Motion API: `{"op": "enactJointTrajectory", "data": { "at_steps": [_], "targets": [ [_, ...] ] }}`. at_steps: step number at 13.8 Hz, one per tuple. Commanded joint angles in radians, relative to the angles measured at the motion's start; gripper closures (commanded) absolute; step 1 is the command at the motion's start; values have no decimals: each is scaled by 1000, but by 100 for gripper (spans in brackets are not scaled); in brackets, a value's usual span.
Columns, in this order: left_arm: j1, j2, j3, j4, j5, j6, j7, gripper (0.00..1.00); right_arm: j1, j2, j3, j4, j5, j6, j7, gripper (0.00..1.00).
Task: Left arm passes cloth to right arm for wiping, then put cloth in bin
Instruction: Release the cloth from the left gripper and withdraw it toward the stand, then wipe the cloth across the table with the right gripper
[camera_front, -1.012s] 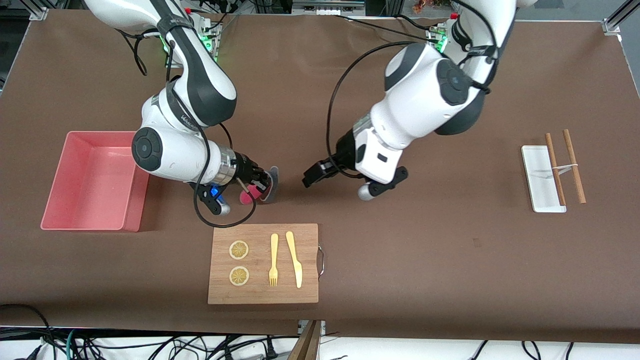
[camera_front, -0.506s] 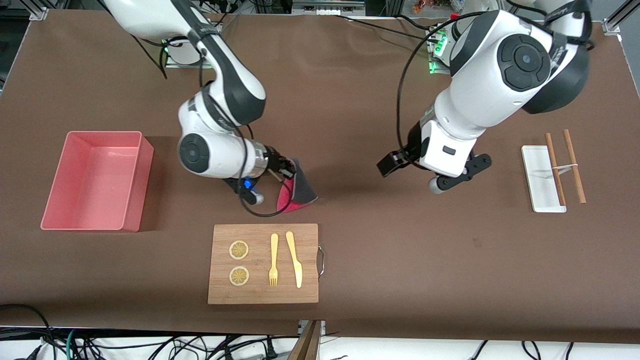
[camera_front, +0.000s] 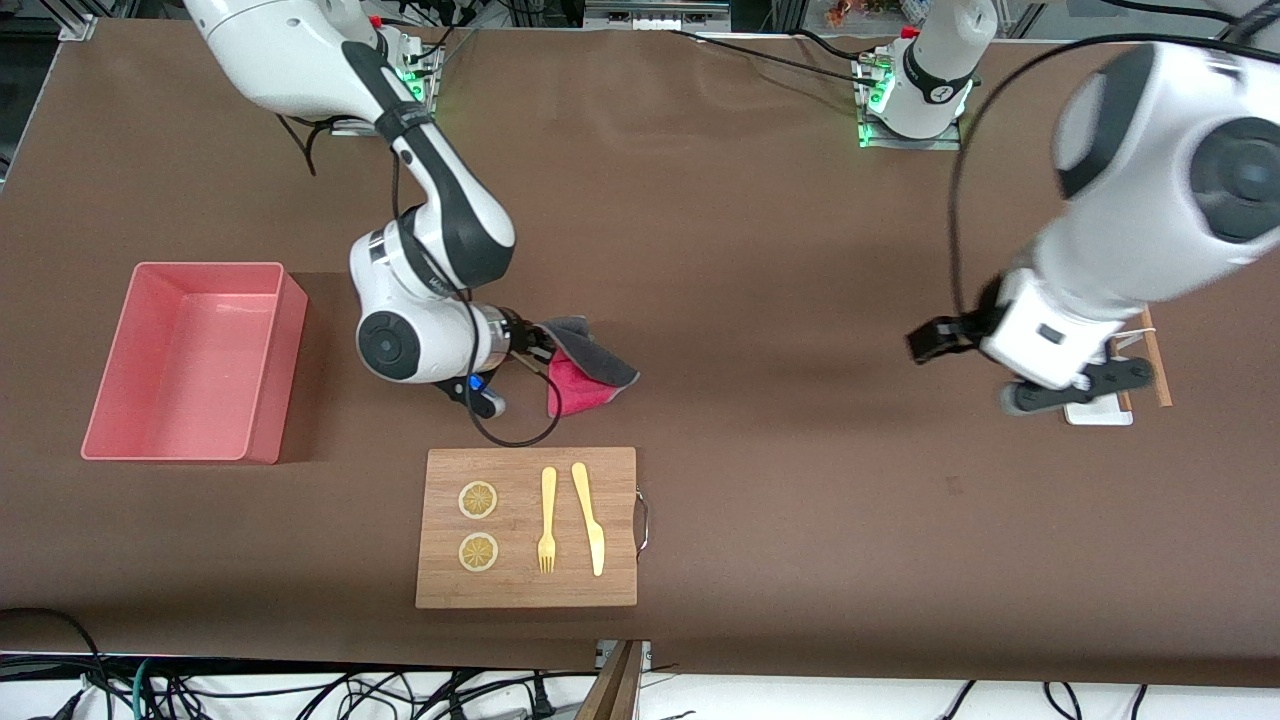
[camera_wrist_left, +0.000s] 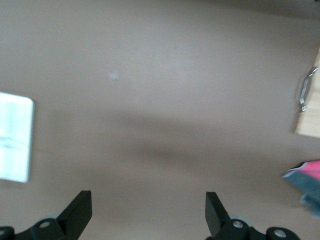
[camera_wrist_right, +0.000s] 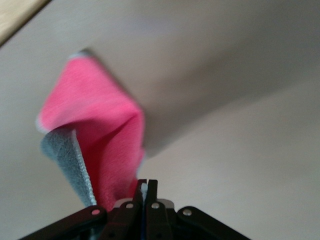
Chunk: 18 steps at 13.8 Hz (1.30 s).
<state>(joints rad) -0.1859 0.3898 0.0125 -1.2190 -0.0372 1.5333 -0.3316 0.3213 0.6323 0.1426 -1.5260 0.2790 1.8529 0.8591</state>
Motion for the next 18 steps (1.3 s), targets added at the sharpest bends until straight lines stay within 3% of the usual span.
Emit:
{"op": "enactJointTrajectory", "data": {
  "at_steps": [1, 4, 7, 10, 11, 13, 14, 18],
  "targets": [
    [77, -40, -16, -16, 62, -27, 283, 0, -57, -37, 8, -42, -99, -73, -81, 100],
    [97, -72, -16, -16, 83, -59, 375, 0, -119, -42, -38, -95, -193, -80, -246, 100],
    [105, -92, -19, -17, 74, -134, 368, 0, -155, -66, -109, -131, -199, -80, -411, 100],
    [172, -91, -19, -59, -4, -119, 379, 0, -160, -71, -191, -137, -241, -81, -566, 100],
    [174, -127, -16, -110, -15, -69, 379, 0, -160, -71, -218, -137, -244, -81, -612, 100],
    [174, -285, -14, -358, -13, 109, 376, 0, -166, -71, -248, -135, -321, -75, -698, 100],
    [172, -334, -23, -420, 2, 138, 372, 0, -180, -69, -252, -135, -371, -66, -719, 100],
    [172, -338, -72, -404, 88, 30, 341, 0, -183, -45, -216, -137, -370, -3, -669, 100]
  ]
}}
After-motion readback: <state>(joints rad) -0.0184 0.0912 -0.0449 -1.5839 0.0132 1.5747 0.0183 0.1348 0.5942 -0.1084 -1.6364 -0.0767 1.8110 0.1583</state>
